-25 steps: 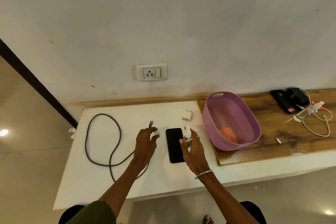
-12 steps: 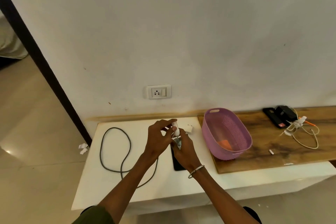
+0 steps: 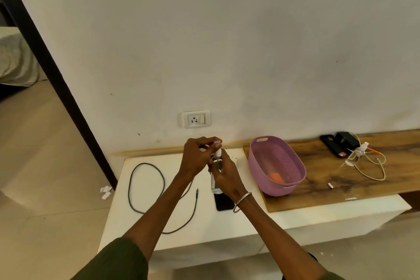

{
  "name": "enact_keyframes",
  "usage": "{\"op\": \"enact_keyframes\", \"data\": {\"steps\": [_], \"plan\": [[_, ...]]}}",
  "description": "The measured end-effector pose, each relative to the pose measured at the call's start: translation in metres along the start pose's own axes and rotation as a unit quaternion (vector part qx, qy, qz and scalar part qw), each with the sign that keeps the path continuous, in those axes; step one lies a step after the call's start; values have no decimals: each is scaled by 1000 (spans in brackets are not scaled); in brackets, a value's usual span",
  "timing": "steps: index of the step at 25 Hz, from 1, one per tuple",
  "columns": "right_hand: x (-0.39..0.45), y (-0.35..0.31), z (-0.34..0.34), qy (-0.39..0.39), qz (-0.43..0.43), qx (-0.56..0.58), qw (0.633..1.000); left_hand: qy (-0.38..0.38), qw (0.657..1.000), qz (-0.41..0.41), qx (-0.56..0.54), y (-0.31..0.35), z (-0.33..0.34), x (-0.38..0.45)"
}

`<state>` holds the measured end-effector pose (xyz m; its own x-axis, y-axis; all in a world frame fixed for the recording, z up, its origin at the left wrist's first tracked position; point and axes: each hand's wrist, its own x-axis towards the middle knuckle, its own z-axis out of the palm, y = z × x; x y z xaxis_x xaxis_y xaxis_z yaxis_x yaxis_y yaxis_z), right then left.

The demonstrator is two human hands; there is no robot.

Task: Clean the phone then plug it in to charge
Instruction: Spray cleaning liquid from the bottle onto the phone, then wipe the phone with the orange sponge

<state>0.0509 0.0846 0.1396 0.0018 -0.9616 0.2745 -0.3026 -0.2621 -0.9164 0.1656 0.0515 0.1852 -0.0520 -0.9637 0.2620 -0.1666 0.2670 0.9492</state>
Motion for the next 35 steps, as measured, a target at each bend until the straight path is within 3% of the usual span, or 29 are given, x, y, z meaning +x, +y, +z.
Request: {"op": "enact_keyframes", "data": {"steps": [6,8,12,14,17,21,23,27,29,32,35], "plan": [[4,-5,1,-10,22,38,999,-173,980,-33,-95,8,-16,13],[6,-4,1,-6,18,20,1000,-157,981,-30,-107,7,-16,10],[11,0,-4,-20,-6,-17,1000,-18,991,-46,-121,1,-7,1],[11,2,-1,-36,-9,-33,999,6,993,-53,-101,-4,-6,0],[8,5,4,-53,-20,-37,998,-34,996,-46,-75,-9,-7,0],[4,3,6,-81,4,-4,997,-168,975,-54,-136,-16,-28,12],[5,3,9,-64,8,0,998,-171,967,-72,-177,-20,-27,12],[10,13,2,-69,-6,-26,997,-96,968,-78,-220,-26,-4,2],[8,16,-2,-75,18,-12,997,-141,958,-88,-232,-27,-1,9],[9,17,-1,-19,78,65,995,-223,937,-121,-239,-27,0,21],[11,26,-18,-31,85,65,994,-213,942,-120,-229,-35,12,22]]}}
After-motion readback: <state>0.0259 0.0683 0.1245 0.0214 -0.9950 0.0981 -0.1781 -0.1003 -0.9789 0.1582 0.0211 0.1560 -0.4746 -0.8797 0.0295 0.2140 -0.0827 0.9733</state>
